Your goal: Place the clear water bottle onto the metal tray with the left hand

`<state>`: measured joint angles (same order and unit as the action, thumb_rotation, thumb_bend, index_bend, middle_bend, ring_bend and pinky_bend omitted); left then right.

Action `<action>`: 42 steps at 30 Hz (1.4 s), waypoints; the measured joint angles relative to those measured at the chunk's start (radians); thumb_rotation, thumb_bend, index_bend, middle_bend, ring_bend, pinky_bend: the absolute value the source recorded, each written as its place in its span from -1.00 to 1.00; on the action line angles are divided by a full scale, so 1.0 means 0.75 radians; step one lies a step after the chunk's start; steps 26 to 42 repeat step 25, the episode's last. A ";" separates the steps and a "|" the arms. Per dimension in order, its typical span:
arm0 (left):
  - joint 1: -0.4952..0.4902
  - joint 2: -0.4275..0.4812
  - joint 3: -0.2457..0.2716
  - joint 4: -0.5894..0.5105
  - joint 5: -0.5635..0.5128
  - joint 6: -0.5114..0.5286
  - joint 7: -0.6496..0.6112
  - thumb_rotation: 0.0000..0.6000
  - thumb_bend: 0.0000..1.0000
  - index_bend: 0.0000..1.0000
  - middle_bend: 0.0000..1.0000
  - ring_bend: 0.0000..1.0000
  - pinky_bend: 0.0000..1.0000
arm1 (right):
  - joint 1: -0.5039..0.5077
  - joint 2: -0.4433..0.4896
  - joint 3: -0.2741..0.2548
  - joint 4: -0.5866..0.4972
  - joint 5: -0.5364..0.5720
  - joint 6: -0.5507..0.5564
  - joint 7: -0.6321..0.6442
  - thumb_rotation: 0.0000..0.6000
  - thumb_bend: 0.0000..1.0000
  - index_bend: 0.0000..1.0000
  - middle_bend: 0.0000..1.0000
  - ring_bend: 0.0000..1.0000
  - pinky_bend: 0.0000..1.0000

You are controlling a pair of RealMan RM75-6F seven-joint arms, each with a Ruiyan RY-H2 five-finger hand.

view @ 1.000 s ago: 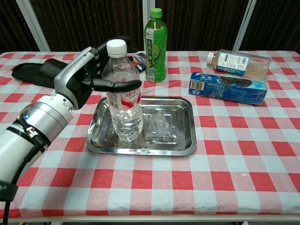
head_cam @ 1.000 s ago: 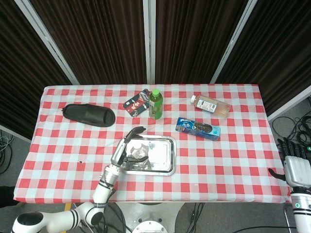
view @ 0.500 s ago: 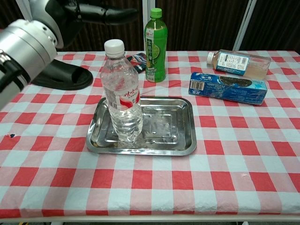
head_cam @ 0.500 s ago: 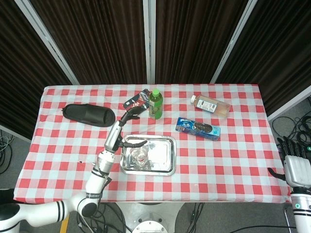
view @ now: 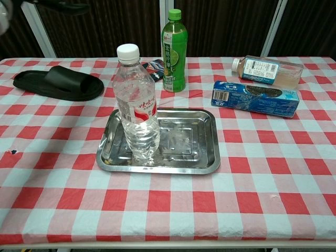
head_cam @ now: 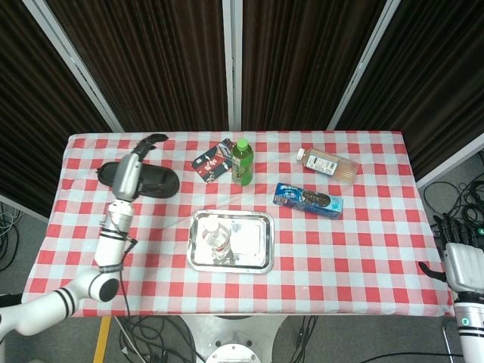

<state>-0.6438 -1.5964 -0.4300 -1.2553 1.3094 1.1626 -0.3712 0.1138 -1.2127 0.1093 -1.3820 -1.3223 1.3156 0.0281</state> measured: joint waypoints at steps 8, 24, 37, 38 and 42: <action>0.185 0.256 0.244 0.046 0.123 0.107 0.308 1.00 -0.69 -0.37 -0.41 -0.58 -0.50 | 0.001 -0.007 -0.006 0.006 -0.009 0.001 -0.006 1.00 -0.80 -1.00 -1.00 -1.00 -1.00; 0.483 0.474 0.487 -0.194 0.179 0.299 0.685 1.00 -0.81 -0.38 -0.41 -0.59 -0.50 | 0.000 -0.015 -0.027 0.000 -0.039 0.005 -0.022 1.00 -0.80 -1.00 -1.00 -1.00 -1.00; 0.496 0.480 0.487 -0.204 0.169 0.304 0.684 1.00 -0.81 -0.38 -0.41 -0.59 -0.50 | 0.000 -0.016 -0.027 0.001 -0.038 0.006 -0.023 1.00 -0.80 -1.00 -1.00 -1.00 -1.00; 0.496 0.480 0.487 -0.204 0.169 0.304 0.684 1.00 -0.81 -0.38 -0.41 -0.59 -0.50 | 0.000 -0.016 -0.027 0.001 -0.038 0.006 -0.023 1.00 -0.80 -1.00 -1.00 -1.00 -1.00; 0.496 0.480 0.487 -0.204 0.169 0.304 0.684 1.00 -0.81 -0.38 -0.41 -0.59 -0.50 | 0.000 -0.016 -0.027 0.001 -0.038 0.006 -0.023 1.00 -0.80 -1.00 -1.00 -1.00 -1.00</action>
